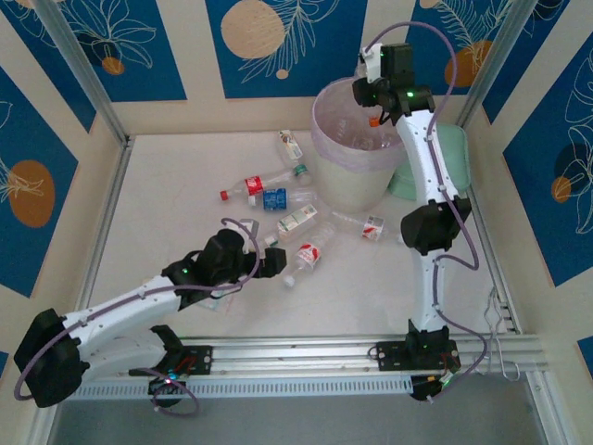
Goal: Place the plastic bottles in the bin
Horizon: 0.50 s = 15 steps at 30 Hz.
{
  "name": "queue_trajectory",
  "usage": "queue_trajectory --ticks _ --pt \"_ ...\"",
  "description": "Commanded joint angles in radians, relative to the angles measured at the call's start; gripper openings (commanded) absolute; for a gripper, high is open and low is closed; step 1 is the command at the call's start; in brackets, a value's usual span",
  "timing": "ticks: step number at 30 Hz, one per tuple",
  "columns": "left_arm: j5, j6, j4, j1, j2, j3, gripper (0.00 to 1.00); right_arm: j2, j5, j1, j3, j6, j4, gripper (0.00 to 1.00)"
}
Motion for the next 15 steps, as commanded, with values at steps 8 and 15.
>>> queue_trajectory --ticks 8,15 --pt "-0.04 -0.017 -0.056 0.007 -0.031 -0.011 0.99 0.136 -0.068 -0.013 0.046 -0.063 -0.071 0.0" --pt "-0.029 -0.015 -0.034 0.007 -0.015 -0.014 0.98 0.203 -0.088 -0.018 0.033 -0.002 -0.125 0.0"
